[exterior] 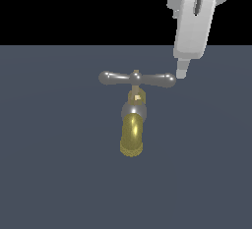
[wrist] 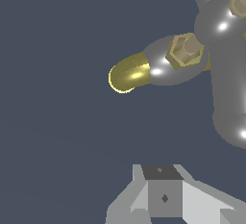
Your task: Turn on the faucet by rotating a designated handle.
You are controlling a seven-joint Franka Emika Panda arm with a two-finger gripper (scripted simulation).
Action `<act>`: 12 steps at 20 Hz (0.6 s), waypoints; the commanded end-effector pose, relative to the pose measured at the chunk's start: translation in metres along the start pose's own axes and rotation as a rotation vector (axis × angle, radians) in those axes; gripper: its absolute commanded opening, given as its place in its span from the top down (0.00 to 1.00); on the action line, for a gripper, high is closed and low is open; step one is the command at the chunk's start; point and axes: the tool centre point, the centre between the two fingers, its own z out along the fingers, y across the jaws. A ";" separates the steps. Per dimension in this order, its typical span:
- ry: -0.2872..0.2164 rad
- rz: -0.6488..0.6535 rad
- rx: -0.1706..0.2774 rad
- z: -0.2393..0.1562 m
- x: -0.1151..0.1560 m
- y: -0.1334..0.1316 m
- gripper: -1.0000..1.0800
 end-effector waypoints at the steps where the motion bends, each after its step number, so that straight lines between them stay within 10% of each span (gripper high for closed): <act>1: -0.001 -0.049 -0.002 0.010 0.002 0.008 1.00; 12: 0.000 -0.175 -0.004 0.036 0.010 0.028 1.00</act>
